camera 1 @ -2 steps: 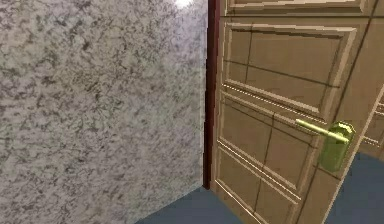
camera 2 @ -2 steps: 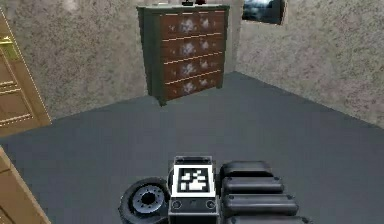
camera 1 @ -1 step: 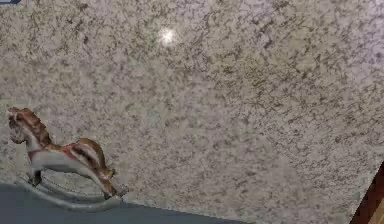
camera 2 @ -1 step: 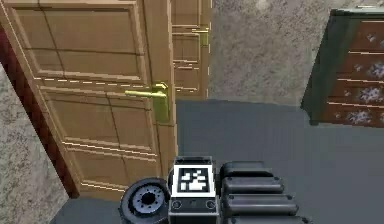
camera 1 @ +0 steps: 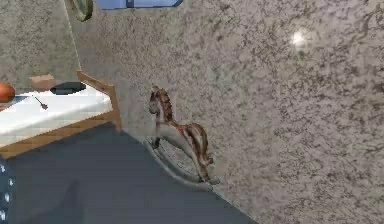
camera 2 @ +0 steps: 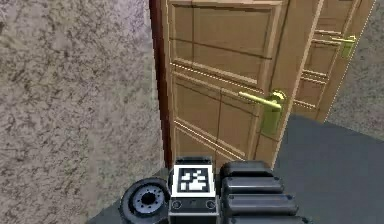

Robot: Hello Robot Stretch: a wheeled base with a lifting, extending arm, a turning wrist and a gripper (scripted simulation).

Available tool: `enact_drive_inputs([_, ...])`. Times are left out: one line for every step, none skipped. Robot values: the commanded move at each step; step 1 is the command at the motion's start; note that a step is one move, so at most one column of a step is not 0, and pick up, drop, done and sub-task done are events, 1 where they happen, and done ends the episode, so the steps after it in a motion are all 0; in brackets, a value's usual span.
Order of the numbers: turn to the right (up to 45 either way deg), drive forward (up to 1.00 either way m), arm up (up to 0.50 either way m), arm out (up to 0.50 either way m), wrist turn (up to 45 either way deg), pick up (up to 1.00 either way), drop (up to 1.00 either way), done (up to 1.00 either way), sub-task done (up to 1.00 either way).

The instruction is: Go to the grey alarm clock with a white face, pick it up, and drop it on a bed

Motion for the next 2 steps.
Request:
enact_drive_inputs([0.0,0.6,0.0,0.0,0.0,0.0,0.0,0.0,0.0])
enact_drive_inputs([-42.0,0.0,0.0,0.0,0.0,0.0,0.0,0.0,0.0])
